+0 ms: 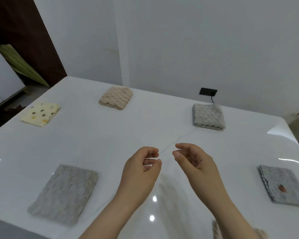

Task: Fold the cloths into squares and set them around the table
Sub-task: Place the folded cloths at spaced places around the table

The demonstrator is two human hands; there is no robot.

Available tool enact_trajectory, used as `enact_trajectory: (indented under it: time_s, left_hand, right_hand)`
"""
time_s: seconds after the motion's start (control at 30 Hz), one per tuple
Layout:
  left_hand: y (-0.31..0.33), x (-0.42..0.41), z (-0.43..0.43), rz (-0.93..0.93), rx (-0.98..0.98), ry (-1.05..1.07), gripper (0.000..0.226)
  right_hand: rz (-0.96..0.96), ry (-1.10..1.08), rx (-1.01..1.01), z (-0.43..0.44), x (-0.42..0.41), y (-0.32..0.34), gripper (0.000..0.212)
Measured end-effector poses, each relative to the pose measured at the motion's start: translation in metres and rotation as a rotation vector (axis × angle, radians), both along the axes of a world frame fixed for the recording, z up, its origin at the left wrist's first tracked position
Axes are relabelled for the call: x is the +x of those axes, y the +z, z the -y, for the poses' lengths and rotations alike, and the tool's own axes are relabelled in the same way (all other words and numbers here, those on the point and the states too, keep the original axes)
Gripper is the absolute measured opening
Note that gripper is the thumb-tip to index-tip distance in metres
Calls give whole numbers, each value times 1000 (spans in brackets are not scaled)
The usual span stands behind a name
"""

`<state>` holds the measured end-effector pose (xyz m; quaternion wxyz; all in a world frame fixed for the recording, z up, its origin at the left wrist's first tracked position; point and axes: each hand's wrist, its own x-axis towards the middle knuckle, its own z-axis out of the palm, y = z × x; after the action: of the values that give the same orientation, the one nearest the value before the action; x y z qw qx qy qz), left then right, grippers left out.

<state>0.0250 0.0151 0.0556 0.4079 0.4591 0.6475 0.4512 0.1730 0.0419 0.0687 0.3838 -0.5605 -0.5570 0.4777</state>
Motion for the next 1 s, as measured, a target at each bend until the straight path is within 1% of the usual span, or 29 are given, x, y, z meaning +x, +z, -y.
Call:
enact_trajectory:
  time_s: [0.17,0.3,0.6,0.8,1.0]
  left_hand:
    - [48,-3,8,-25,-22,22,19]
    - [66,-5,13,-36,-28,63,19]
    - [60,-43,23,-53,-88,194,20]
    - [50,-92,24,-77,-116,188,20]
    - [36,-176,36,-116,-170,133,20]
  right_hand:
    - [20,27,-20,5,0,47,15]
    - [36,72,-41,3,-2,64,15]
    - [106,170,-87,-8,-34,66,16]
    - [145,176,-105,-6,-80,60,16]
    - [152,101,-158,15,-150,45,14]
